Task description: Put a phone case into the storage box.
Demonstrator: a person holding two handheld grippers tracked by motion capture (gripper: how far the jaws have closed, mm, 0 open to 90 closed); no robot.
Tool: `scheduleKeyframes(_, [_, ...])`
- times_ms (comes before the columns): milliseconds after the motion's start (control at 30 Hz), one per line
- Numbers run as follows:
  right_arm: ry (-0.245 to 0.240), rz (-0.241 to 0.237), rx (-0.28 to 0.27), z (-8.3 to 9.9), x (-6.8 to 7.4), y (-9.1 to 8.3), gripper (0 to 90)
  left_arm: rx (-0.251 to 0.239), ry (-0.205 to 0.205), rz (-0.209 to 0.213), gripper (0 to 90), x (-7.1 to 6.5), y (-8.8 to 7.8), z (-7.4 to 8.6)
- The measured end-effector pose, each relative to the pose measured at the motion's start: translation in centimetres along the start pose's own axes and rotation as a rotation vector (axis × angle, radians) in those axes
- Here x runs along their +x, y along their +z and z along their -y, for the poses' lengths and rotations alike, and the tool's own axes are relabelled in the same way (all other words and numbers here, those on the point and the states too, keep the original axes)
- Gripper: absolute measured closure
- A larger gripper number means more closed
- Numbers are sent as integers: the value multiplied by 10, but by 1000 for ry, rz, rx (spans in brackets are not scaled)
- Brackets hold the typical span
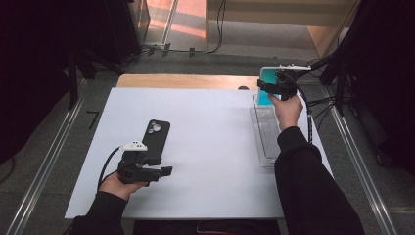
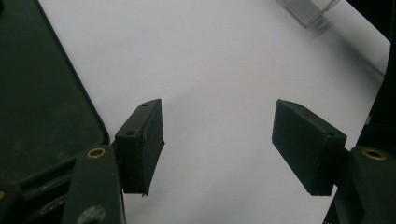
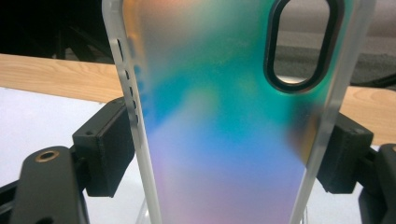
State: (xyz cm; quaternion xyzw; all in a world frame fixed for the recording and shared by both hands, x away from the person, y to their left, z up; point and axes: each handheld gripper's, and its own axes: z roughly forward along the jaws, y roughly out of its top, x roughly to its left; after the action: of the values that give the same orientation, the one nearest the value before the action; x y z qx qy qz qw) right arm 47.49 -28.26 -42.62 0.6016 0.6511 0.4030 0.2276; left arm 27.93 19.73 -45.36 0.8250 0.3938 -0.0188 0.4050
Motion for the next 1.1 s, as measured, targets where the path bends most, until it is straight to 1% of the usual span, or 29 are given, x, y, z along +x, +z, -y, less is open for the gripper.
scheduleKeyframes(100, [19,1,22,3,-3,6,168,0,1,0,343,0,0,0])
scheduleKeyframes(200, [16,-1,24,8,-2,9,168,0,-2,-4,343,0,1,0])
scheduleKeyframes(267, [21,-2,41,11,-3,13,166,1,-2,-3,343,0,1,0])
scheduleKeyframes(400, [47,0,58,19,-3,17,163,1,-1,-3,343,0,1,0])
scheduleKeyframes(500, [42,2,80,22,-3,21,161,5,0,-3,343,0,1,0])
scheduleKeyframes(567, [21,24,93,23,0,22,158,3,0,-3,343,0,2,0])
scheduleKeyframes(600, [16,33,87,23,0,22,158,7,3,-3,343,0,1,0])
scheduleKeyframes(667, [23,33,66,23,0,21,155,10,4,-2,343,0,1,0])
scheduleKeyframes(733, [20,16,65,22,-1,21,96,10,3,-2,343,0,2,0])
scheduleKeyframes(800, [21,39,80,22,-1,22,87,9,2,-3,343,0,2,0])
scheduleKeyframes(900, [35,18,73,21,-3,21,2,10,1,-2,343,0,2,0])
scheduleKeyframes(1000, [30,23,71,20,-4,19,0,8,1,-2,343,0,2,0])
scheduleKeyframes(1100, [35,12,78,19,-5,15,0,8,0,-2,343,0,2,0])
